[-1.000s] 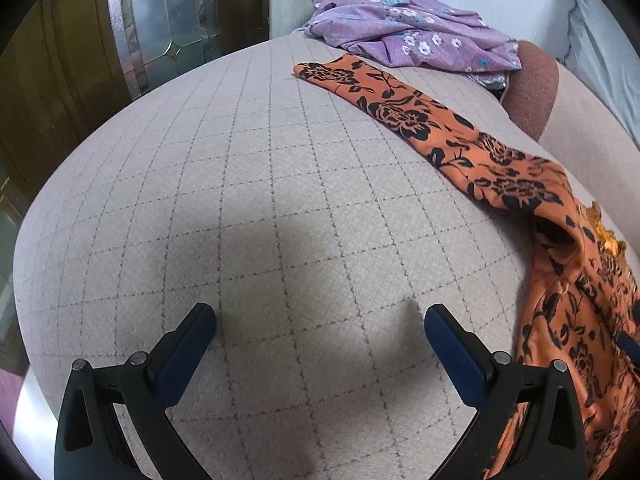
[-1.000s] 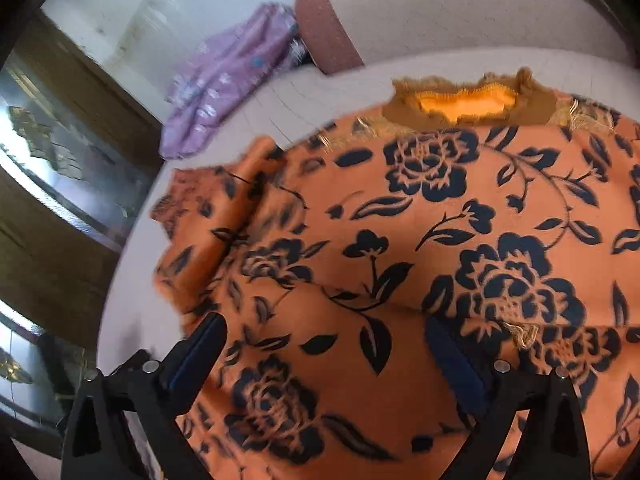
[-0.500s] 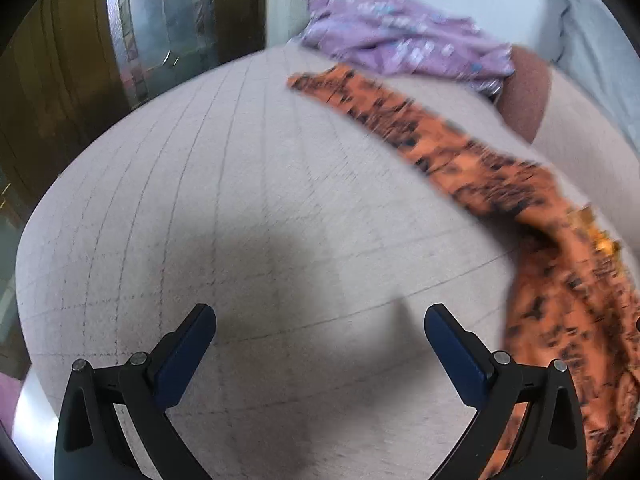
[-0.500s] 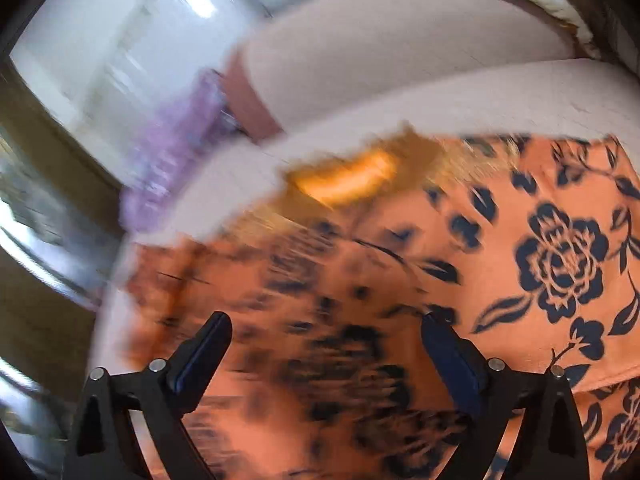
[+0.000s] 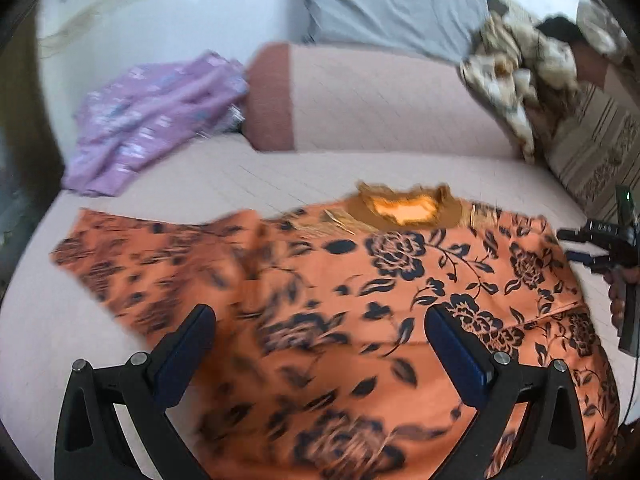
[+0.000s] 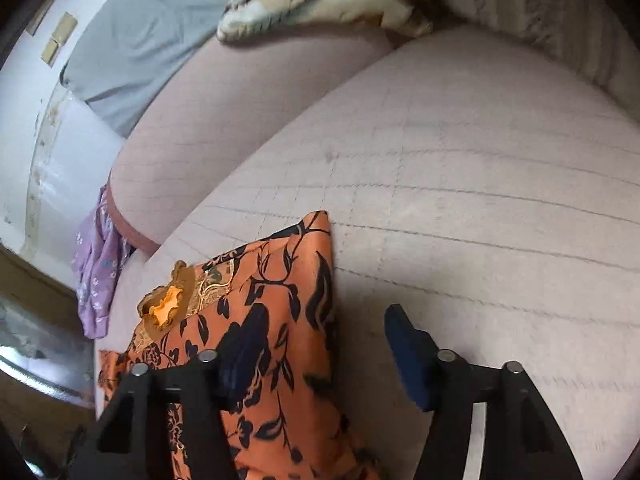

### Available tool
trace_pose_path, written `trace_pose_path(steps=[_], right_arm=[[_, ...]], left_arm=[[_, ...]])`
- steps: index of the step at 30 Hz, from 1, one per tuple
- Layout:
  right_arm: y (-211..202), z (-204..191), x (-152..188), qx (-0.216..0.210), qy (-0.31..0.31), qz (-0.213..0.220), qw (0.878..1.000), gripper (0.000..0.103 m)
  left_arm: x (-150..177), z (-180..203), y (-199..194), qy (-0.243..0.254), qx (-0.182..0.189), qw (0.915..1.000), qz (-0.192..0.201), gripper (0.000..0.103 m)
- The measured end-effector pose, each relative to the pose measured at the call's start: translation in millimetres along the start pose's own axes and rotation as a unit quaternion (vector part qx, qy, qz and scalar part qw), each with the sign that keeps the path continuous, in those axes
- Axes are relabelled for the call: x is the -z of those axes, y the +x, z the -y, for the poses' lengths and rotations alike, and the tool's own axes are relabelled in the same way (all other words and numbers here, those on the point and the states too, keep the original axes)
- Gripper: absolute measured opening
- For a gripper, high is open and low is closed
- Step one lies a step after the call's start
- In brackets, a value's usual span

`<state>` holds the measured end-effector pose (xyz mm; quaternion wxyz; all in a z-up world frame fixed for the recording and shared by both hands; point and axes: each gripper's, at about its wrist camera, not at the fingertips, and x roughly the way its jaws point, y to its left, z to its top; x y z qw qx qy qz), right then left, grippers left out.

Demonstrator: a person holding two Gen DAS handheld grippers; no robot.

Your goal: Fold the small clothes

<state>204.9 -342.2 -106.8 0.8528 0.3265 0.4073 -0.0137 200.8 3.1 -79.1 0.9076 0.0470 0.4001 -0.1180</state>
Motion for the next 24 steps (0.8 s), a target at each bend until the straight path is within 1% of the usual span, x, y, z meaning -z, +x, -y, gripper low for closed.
trace_pose_path(steps=[2, 3, 4, 5, 6, 7, 8, 9, 10, 11, 12, 13, 14, 15, 16, 17, 18, 19, 20, 21, 22, 23, 24], right_arm=[[15.1, -5.6, -6.2, -0.009, -0.019, -0.022, 1.000, 0.063], [26.6, -8.7, -8.0, -0.017, -0.024, -0.039, 0.999, 0.060], [38.6, -13.4, -8.8, -0.019, -0.034, -0.058, 0.998, 0.034], [46.2, -20.6, -10.0, -0.006, -0.049, -0.064, 0.997, 0.013], [46.8, -27.6, -12.0, 0.007, -0.068, -0.064, 0.996, 0.010], [35.8, -39.2, -13.8, 0.024, -0.102, -0.038, 0.994, 0.009], [29.7, -50.4, -13.0, 0.049, -0.136, -0.016, 0.989, 0.009], [33.3, -56.3, -11.6, 0.090, -0.168, -0.009, 0.982, 0.009], [52.7, -49.9, -10.2, 0.116, -0.167, -0.044, 0.978, 0.010], [62.4, -44.3, -8.5, 0.122, -0.171, -0.049, 0.976, 0.010], [59.5, -44.7, -8.0, 0.121, -0.177, -0.021, 0.977, 0.018], [52.4, -45.1, -7.9, 0.118, -0.162, 0.007, 0.980, 0.033], [47.3, -43.6, -7.3, 0.122, -0.146, 0.018, 0.982, 0.041], [41.6, -41.2, -6.4, 0.114, -0.125, 0.019, 0.985, 0.060], [33.4, -39.8, -3.9, 0.100, -0.105, 0.028, 0.989, 0.061], [20.9, -40.9, 0.2, 0.096, -0.091, 0.047, 0.990, 0.061], [5.4, -44.5, 6.6, 0.082, -0.086, 0.066, 0.991, 0.061], [-6.0, -49.4, 11.4, 0.054, -0.085, 0.073, 0.992, 0.061], [-11.8, -58.4, 20.0, 0.017, -0.087, 0.066, 0.994, 0.061], [-15.7, -66.9, 32.1, -0.029, -0.094, 0.047, 0.994, 0.061], [-15.9, -69.9, 43.1, -0.064, -0.095, 0.025, 0.993, 0.062], [-9.5, -72.1, 54.5, -0.088, -0.092, -0.005, 0.992, 0.063], [4.1, -66.4, 63.6, -0.080, -0.089, -0.030, 0.992, 0.063]], left_arm=[[-2.3, 6.0, 24.9, 0.009, -0.009, 0.9996, -0.023, 0.103], [-2.1, 9.6, 37.1, 0.015, -0.015, 0.9991, -0.036, 0.103], [-0.4, 13.3, 50.7, 0.022, -0.022, 0.9982, -0.052, 0.103], [2.5, 14.3, 61.3, 0.025, -0.032, 0.9969, -0.067, 0.103], [6.1, 13.6, 68.7, 0.024, -0.036, 0.9959, -0.079, 0.103], [9.5, 11.2, 70.4, 0.020, -0.032, 0.9958, -0.083, 0.103], [13.8, 10.9, 72.9, 0.014, -0.027, 0.9960, -0.084, 0.103], [17.8, 11.0, 76.2, 0.007, -0.023, 0.9958, -0.089, 0.103], [18.8, 11.2, 76.1, 0.003, -0.021, 0.9957, -0.090, 0.103], [18.8, 11.7, 74.9, 0.001, -0.022, 0.9956, -0.091, 0.103], [18.4, 13.0, 73.7, 0.004, -0.023, 0.9954, -0.093, 0.103], [17.5, 13.7, 74.4, 0.008, -0.023, 0.9952, -0.095, 0.103], [17.2, 14.5, 75.0, 0.010, -0.021, 0.9950, -0.097, 0.103], [18.8, 13.4, 75.5, 0.006, -0.017, 0.9950, -0.098, 0.103], [18.7, 12.4, 75.7, 0.002, -0.014, 0.9951, -0.098, 0.103], [19.9, 12.3, 75.7, 0.000, -0.013, 0.9953, -0.096, 0.103], [17.3, 10.8, 77.6, 0.001, -0.015, 0.9954, -0.095, 0.103], [17.1, 11.0, 78.1, 0.002, -0.017, 0.9954, -0.094, 0.103], [17.1, 11.0, 78.3, 0.003, -0.018, 0.9954, -0.094, 0.103], [17.3, 10.6, 77.8, 0.002, -0.018, 0.9954, -0.095, 0.103], [17.4, 10.1, 77.8, 0.000, -0.016, 0.9953, -0.096, 0.103], [17.2, 9.6, 78.1, 0.001, -0.016, 0.9952, -0.097, 0.103], [17.0, 9.8, 77.5, 0.001, -0.016, 0.9949, -0.099, 0.103]])
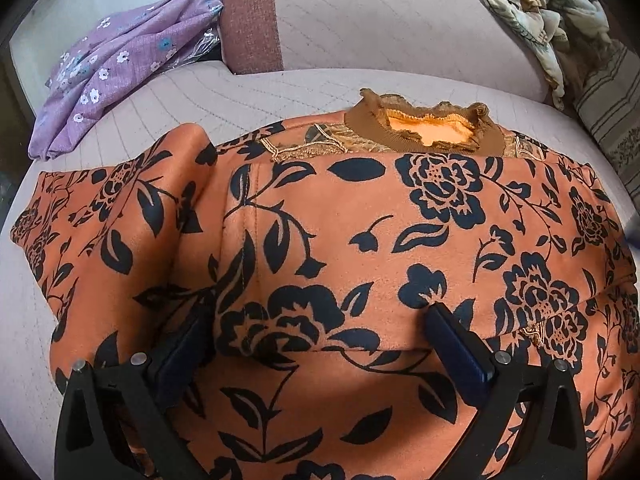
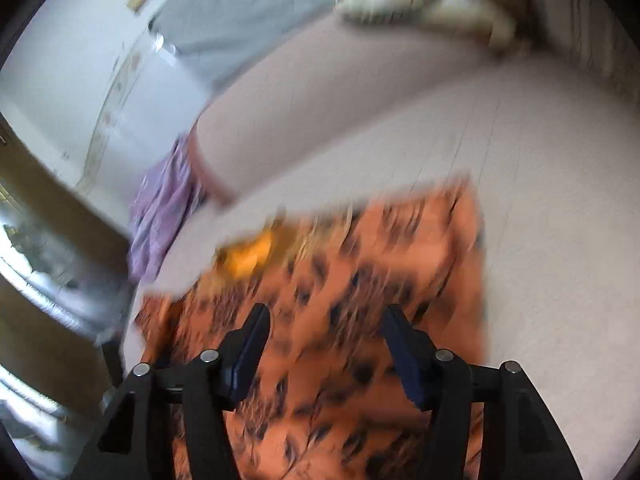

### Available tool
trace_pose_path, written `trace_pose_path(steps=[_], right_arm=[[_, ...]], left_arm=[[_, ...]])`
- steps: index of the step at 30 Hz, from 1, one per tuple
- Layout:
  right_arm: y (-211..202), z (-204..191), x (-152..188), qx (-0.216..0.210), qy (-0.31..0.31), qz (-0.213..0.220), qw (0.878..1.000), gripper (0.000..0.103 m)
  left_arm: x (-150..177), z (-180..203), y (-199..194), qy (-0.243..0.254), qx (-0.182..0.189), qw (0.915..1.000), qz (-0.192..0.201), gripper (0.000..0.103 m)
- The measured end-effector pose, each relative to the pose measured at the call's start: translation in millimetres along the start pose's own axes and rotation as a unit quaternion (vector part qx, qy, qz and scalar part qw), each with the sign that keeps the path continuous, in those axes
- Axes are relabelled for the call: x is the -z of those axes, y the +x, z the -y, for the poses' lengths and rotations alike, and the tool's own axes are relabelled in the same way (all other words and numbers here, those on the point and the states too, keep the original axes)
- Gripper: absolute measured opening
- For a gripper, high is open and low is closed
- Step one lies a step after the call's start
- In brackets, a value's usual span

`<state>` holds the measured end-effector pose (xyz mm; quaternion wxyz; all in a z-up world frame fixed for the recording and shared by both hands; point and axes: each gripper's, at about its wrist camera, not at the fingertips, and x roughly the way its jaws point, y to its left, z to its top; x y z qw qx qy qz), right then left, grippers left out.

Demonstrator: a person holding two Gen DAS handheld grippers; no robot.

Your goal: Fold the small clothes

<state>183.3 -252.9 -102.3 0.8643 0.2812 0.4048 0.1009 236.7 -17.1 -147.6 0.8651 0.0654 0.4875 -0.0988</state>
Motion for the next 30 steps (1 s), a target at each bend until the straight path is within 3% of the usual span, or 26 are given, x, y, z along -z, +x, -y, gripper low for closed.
trace_pose_path(steps=[2, 3, 5, 7, 9, 11, 12, 16, 19, 22, 23, 26, 28, 30], right_arm=[[24.5, 35.7, 16.9, 0.061, 0.039, -0.033, 0.997, 0.034], [16.5, 45.6, 20.8, 0.066, 0.076, -0.010, 0.995, 0.024], [-3.0, 27.2, 20.8, 0.070, 0.075, 0.015, 0.995, 0.037], [-16.0, -8.6, 24.4, 0.057, 0.006, 0.047, 0.997, 0.086], [-11.6, -26.9, 27.4, 0.048, -0.028, 0.055, 0.997, 0.088], [19.8, -12.0, 34.0, 0.112, -0.011, 0.000, 0.994, 0.085], [31.8, -1.1, 38.6, 0.120, 0.015, -0.019, 0.992, 0.083], [4.8, -47.3, 44.3, 0.120, -0.038, 0.077, 0.989, 0.088], [21.8, -61.0, 59.1, 0.158, -0.090, 0.091, 0.979, 0.091], [59.5, -43.1, 69.5, 0.190, -0.100, 0.038, 0.976, 0.093], [53.8, -45.1, 68.9, 0.189, -0.106, 0.049, 0.975, 0.095], [60.2, -48.7, 67.1, 0.188, -0.116, 0.032, 0.975, 0.103], [70.3, -55.8, 66.8, 0.200, -0.126, 0.030, 0.971, 0.103], [72.7, -59.1, 69.1, 0.203, -0.130, 0.035, 0.970, 0.103]], left_arm=[[-0.7, -0.6, -1.6, 0.000, -0.002, 0.9999, -0.010, 0.103], [0.8, -0.8, -6.5, 0.002, -0.001, 1.0000, -0.009, 0.103], [2.9, 0.1, -9.8, 0.008, -0.007, 0.9999, -0.005, 0.103], [5.1, -0.7, -10.0, 0.007, -0.007, 0.9999, -0.009, 0.103], [7.8, -2.1, -10.6, 0.004, -0.007, 0.9999, -0.010, 0.103], [10.2, -3.0, -11.4, 0.006, -0.008, 0.9998, -0.015, 0.103], [11.1, -4.3, -14.1, 0.008, -0.008, 0.9998, -0.015, 0.103], [10.6, -30.1, -46.6, -0.030, 0.020, 0.9987, 0.035, 0.103], [6.3, -79.1, -73.6, -0.098, 0.052, 0.9908, 0.078, 0.103], [4.5, -153.8, -82.2, -0.183, 0.038, 0.9773, 0.100, 0.103], [4.6, -183.9, -77.7, -0.218, 0.031, 0.9708, 0.096, 0.103], [8.6, -270.2, -53.2, -0.325, 0.016, 0.9426, 0.074, 0.102], [11.8, -318.7, -35.4, -0.384, 0.020, 0.9214, 0.058, 0.089], [11.9, -356.3, -22.7, -0.428, 0.021, 0.9021, 0.052, 0.087]])
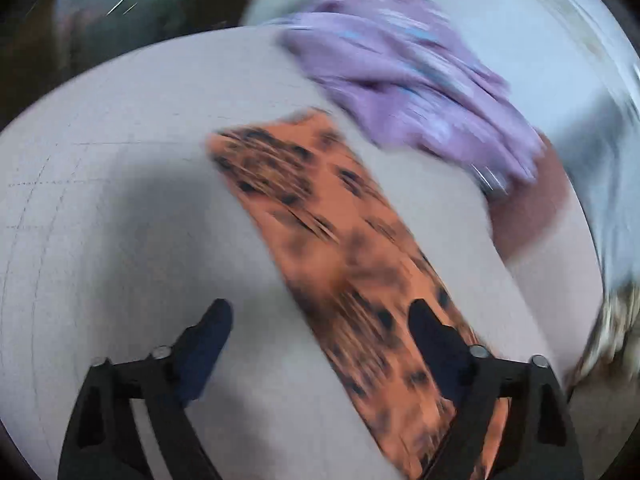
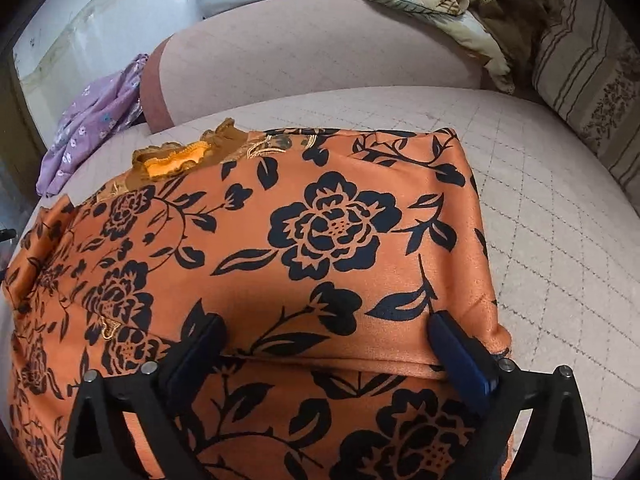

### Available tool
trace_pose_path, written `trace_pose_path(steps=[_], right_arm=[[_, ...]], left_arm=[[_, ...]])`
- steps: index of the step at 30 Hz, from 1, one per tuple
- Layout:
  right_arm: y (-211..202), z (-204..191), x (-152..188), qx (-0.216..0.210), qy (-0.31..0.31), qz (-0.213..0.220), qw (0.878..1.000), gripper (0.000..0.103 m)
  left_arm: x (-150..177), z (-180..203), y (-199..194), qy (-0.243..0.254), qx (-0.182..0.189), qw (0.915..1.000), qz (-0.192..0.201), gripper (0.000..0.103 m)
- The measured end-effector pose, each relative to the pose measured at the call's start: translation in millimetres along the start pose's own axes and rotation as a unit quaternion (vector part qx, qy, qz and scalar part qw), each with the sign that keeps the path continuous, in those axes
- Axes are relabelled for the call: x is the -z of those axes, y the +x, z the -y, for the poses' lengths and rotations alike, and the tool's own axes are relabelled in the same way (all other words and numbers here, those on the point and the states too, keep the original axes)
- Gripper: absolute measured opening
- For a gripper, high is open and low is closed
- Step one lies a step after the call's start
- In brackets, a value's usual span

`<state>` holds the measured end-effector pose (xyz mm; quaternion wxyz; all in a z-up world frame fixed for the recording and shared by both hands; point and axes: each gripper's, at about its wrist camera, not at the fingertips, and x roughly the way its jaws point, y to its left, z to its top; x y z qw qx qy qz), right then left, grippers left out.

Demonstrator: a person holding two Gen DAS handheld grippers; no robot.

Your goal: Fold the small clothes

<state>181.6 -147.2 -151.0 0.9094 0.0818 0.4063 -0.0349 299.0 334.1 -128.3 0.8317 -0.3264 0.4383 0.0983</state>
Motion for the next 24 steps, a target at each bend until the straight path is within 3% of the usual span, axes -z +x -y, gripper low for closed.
trace_pose_path(steps=[2, 6, 8, 9, 10, 11, 12, 14, 16, 19, 22, 24], right_arm=[[-2.6, -1.3, 3.9, -0.005, 0.004, 0.003, 1.000, 0.103], [-3.3, 11.7, 6.4, -0.008, 0.006, 0.007, 1.000, 0.103], [-10.4, 21.4, 5.9, -0.009, 0.006, 0.008, 1.000, 0.103], [-10.2, 20.2, 5.9, -0.010, 0.007, 0.008, 1.000, 0.103], [-10.7, 19.6, 5.9, -0.010, 0.007, 0.008, 1.000, 0.103], [-11.0, 18.7, 6.3, -0.011, 0.007, 0.009, 1.000, 0.103], [-9.9, 17.4, 6.3, -0.011, 0.008, 0.009, 1.000, 0.103], [-8.0, 14.5, 6.5, -0.010, 0.008, 0.010, 1.000, 0.103], [-8.1, 15.6, 6.6, -0.011, 0.008, 0.010, 1.000, 0.103], [-9.0, 16.9, 7.0, -0.013, 0.010, 0.011, 1.000, 0.103], [-9.7, 17.5, 7.2, -0.016, 0.013, 0.012, 1.000, 0.103], [-9.2, 17.2, 7.1, -0.018, 0.015, 0.014, 1.000, 0.103]], left_arm=[[-19.8, -9.4, 9.2, -0.017, -0.002, 0.9998, 0.007, 0.087], [-37.5, -0.4, 25.8, 0.006, -0.029, 0.9994, 0.018, 0.087], [-41.7, 4.7, 34.3, 0.024, -0.064, 0.9973, 0.025, 0.079], [-43.6, 8.1, 36.6, 0.037, -0.098, 0.9940, 0.030, 0.058], [-46.3, 8.1, 37.1, 0.047, -0.127, 0.9902, 0.032, 0.029], [-47.6, 7.0, 36.6, 0.053, -0.144, 0.9876, 0.034, 0.020], [-49.7, 5.0, 34.7, 0.051, -0.133, 0.9892, 0.033, 0.006], [-52.0, 5.6, 23.0, 0.046, -0.119, 0.9912, 0.036, 0.006], [-47.6, 21.1, -6.7, 0.083, -0.117, 0.9871, 0.070, 0.005], [-31.0, 70.6, -62.0, 0.143, -0.073, 0.9791, 0.125, 0.005], [2.7, 139.9, -125.7, 0.213, 0.005, 0.9611, 0.176, 0.005], [35.0, 196.1, -163.9, 0.267, 0.068, 0.9415, 0.194, 0.005]])
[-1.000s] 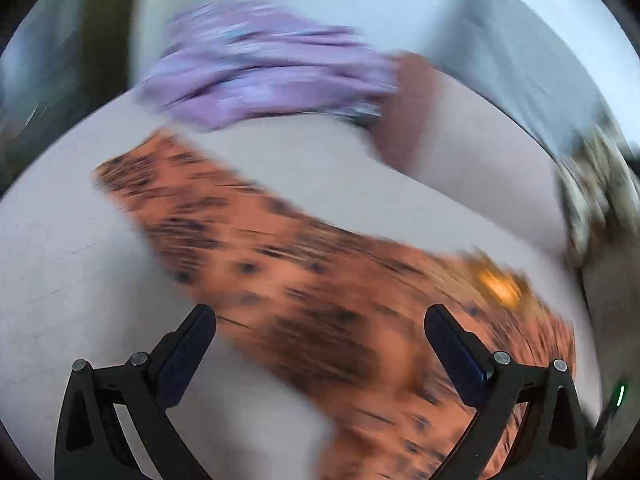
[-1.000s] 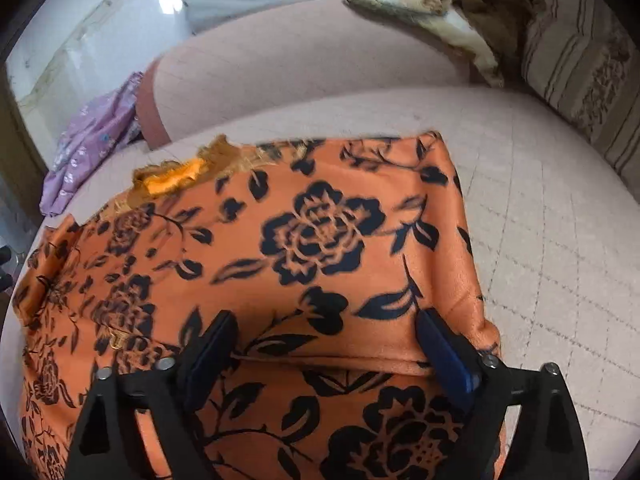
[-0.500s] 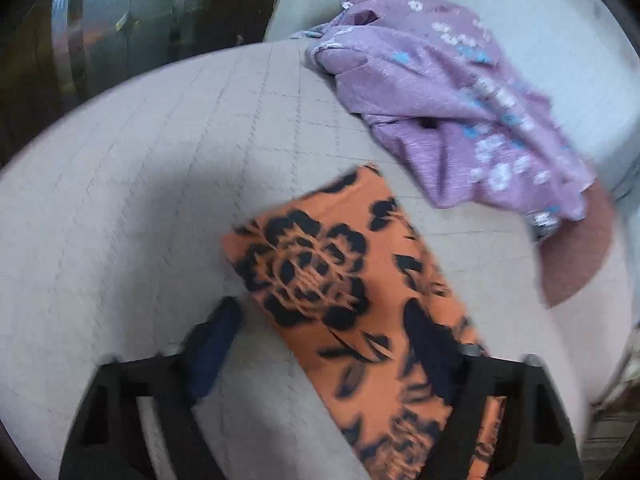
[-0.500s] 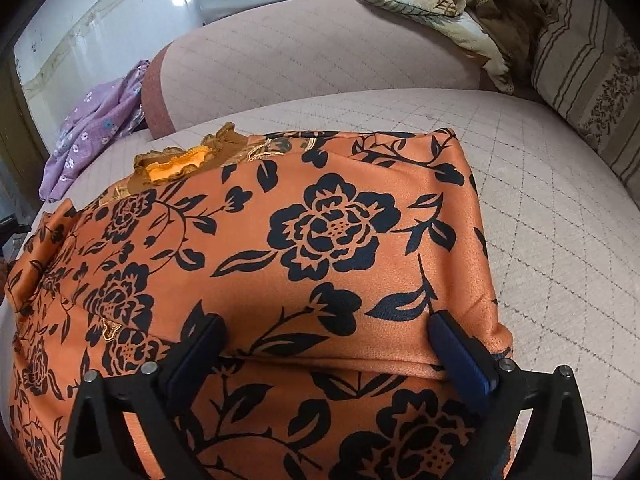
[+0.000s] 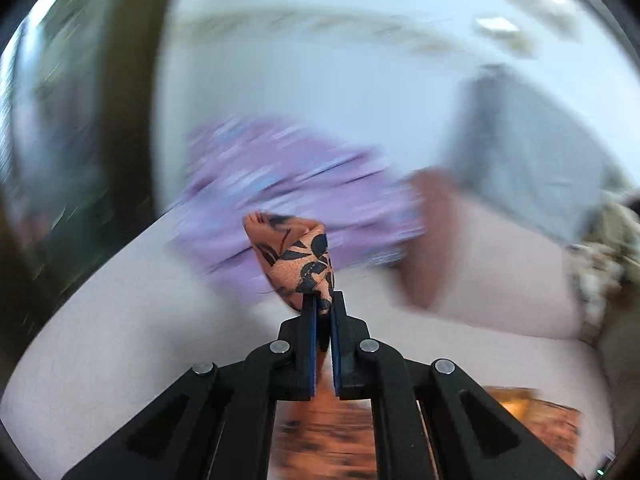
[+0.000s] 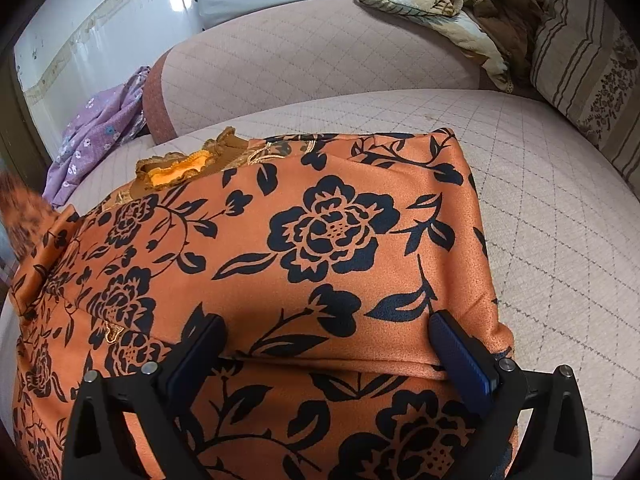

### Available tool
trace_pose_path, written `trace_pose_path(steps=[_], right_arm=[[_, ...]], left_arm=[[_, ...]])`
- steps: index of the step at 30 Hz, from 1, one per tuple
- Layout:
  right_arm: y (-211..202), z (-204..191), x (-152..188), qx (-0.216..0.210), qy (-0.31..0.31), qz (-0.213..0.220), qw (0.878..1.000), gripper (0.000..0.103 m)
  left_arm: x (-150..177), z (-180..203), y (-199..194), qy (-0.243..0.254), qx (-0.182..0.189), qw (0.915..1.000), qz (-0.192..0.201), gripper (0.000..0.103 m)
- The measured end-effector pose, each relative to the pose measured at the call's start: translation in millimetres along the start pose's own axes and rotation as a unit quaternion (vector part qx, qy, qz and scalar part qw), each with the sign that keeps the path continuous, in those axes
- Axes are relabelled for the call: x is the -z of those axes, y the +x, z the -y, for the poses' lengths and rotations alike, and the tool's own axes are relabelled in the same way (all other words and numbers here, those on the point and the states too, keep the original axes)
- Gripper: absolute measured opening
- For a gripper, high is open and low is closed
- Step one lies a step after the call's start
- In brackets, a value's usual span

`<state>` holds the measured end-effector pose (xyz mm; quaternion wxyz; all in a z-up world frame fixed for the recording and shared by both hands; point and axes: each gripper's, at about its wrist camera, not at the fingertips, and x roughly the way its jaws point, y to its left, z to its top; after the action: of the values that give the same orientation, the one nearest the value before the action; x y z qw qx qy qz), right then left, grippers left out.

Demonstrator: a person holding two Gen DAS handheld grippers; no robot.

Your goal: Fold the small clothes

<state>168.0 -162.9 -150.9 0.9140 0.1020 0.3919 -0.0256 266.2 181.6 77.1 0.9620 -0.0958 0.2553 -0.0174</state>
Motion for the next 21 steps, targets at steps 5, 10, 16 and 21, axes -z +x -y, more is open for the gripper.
trace_pose_path(steps=[5, 10, 16, 21], right_arm=[[-1.3, 2.5, -0.1, -0.010, 0.008, 0.004, 1.000, 0.103], [-3.2, 6.0, 0.5, -0.025, 0.019, 0.009, 0.999, 0.103], [-8.2, 14.9, 1.0, -0.054, 0.042, 0.020, 0.997, 0.102], [-10.9, 21.6, 1.1, -0.073, 0.057, 0.026, 0.995, 0.103]], left_arm=[[-1.7, 157.6, -47.9, 0.075, 0.157, 0.9845, 0.018, 0.006], [58.2, 277.4, -42.3, 0.116, 0.251, 0.9596, -0.053, 0.010], [170.3, 314.1, 24.4, 0.196, 0.193, 0.9360, -0.220, 0.062], [176.9, 221.5, 28.1, 0.132, 0.118, 0.9571, -0.230, 0.063]])
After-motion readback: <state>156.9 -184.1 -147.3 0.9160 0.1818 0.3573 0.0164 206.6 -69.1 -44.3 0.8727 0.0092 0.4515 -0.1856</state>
